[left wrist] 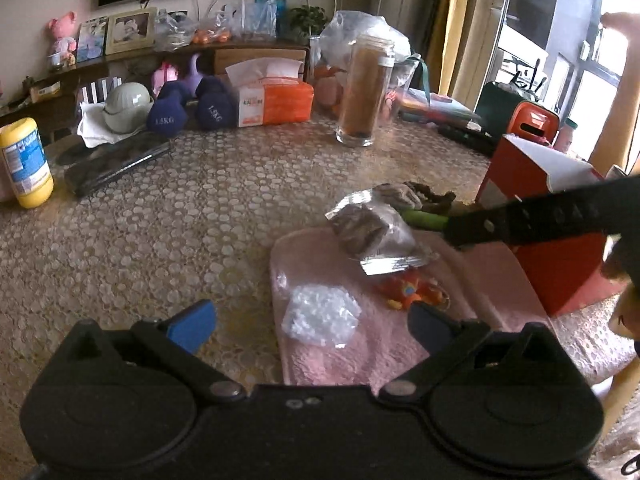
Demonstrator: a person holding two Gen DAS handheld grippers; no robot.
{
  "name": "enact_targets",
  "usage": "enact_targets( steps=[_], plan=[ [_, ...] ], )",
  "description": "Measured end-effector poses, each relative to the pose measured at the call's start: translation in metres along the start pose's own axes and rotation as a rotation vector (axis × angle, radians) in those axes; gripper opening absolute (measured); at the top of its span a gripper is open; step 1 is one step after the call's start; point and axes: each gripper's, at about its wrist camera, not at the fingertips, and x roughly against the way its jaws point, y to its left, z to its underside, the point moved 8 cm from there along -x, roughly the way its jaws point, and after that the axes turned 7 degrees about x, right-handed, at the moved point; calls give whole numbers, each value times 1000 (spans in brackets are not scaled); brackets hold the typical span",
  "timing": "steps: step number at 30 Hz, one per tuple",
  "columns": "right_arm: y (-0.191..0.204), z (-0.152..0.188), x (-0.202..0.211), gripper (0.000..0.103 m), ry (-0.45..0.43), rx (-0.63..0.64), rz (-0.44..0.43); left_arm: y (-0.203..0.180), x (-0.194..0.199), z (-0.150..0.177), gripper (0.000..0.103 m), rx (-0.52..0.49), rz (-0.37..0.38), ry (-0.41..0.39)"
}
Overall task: Organize objects
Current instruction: 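Move both grippers back over the pink towel, then grasp the silver ZHOUSHI foil bag with the right gripper while the left gripper grasps the clear bead bag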
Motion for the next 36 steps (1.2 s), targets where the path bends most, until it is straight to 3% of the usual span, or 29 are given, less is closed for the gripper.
enact_targets(
  steps=[5, 12, 25, 36],
  plan=[
    [2, -6, -20, 77, 17, 12, -7, -9, -12, 6, 102, -60, -18, -3],
    [-1, -11, -48, 77, 50, -14, -22, -5, -28, 7, 98, -9, -31, 26],
    [7, -19, -93, 77, 110, -2, -12, -9, -40, 15, 75, -33, -41, 39],
    [11, -15, -105, 77, 125, 2, 0, -14, -41, 17, 58, -87, -50, 32]
  ],
)
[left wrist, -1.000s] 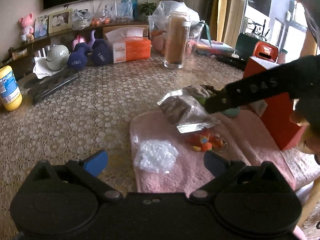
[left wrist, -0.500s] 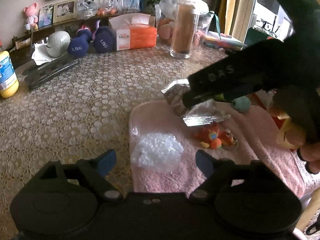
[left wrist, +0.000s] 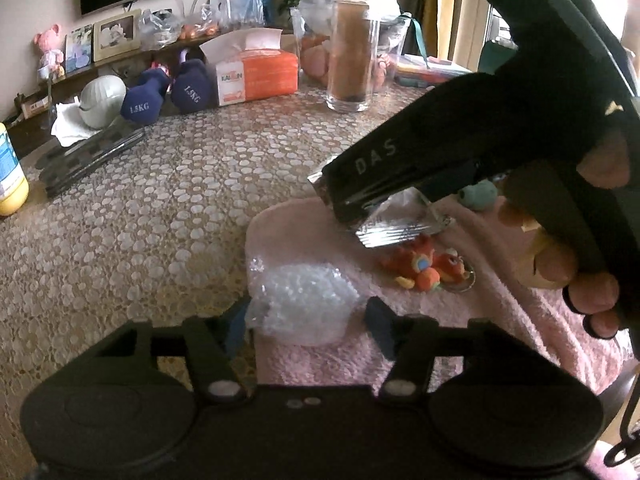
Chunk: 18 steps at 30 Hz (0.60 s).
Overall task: Organize objects
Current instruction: 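Grasp the silver ZHOUSHI foil bag with the right gripper while the left gripper grasps the clear bead bag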
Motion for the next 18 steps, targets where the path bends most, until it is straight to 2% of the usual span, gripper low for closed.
enact_targets(
  steps=[5, 8, 18],
  plan=[
    [0, 0, -1, 77, -2, 10, 10, 2, 0, 0, 54, -5, 6, -1],
    [1, 0, 1, 73, -9, 23, 16, 3, 1, -1, 49, 6, 7, 0],
    [5, 1, 12, 49, -23, 26, 11, 9, 1, -5, 41, 29, 18, 1]
  ],
)
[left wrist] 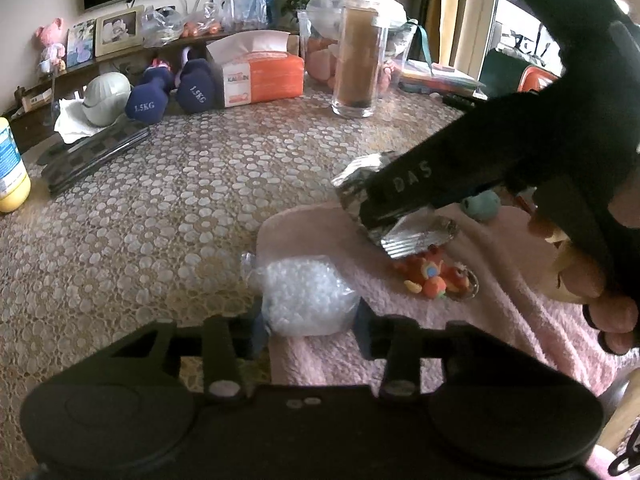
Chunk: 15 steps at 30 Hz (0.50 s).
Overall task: Organize objects
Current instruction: 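Grasp the silver ZHOUSHI foil bag with the right gripper while the left gripper grasps the clear bead bag, then carry the foil bag and bead bag over the shoebox with both grippers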
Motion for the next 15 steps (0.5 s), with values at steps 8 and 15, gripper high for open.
enact_targets(
  steps=[8, 15],
  plan=[
    [-1, -3, 18, 45, -27, -17, -4, 9, 6, -8, 40, 64, 42, 7],
    [-2, -3, 58, 45, -88, -4, -7, 11, 25, -21, 40, 100, 74, -8]
  ],
)
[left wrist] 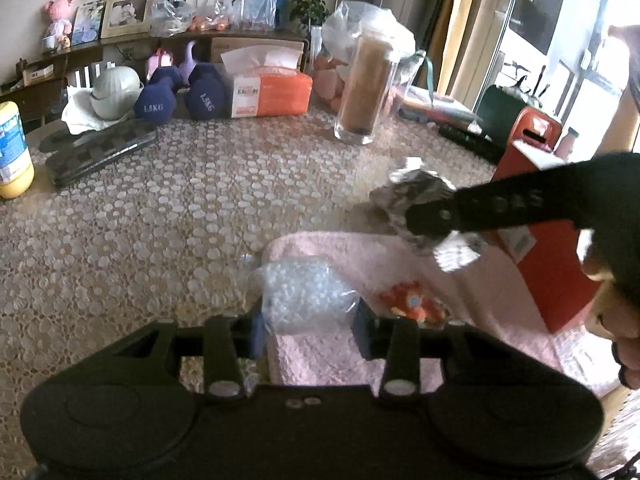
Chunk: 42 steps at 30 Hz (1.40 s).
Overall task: Organize objects
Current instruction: 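Carry the foil bag and bead bag over the shoebox with both grippers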
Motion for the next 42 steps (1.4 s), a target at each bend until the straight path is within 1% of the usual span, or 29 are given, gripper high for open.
enact_targets(
  steps=[8, 10, 13, 18, 23, 33, 37, 42],
  plan=[
    [-14, -5, 60, 45, -74, -22, 2, -18, 28, -17, 40, 3, 46, -11],
    [-18, -5, 77, 45, -93, -25, 5, -25, 35, -21, 40, -1, 43, -6],
    [-26, -5, 101, 45, -117, -36, 12, -37, 46, -29, 41, 6, 72, 4],
    [-42, 2, 134, 45, -137, -79, 9, -63, 61, -40, 41, -10, 121, 13],
    [-66, 15, 163, 45, -156, -98, 49, -94, 70, -45, 41, -58, 164, 13],
    [-135, 54, 207, 45, -168, -188, 142, -167, 65, -43, 41, -155, 225, 35],
    [-166, 72, 219, 45, -162, -227, 187, -196, 56, -41, 42, -171, 256, 56],
    [-201, 91, 230, 45, -152, -263, 241, -232, 40, -44, 42, -197, 272, 75]
  ],
)
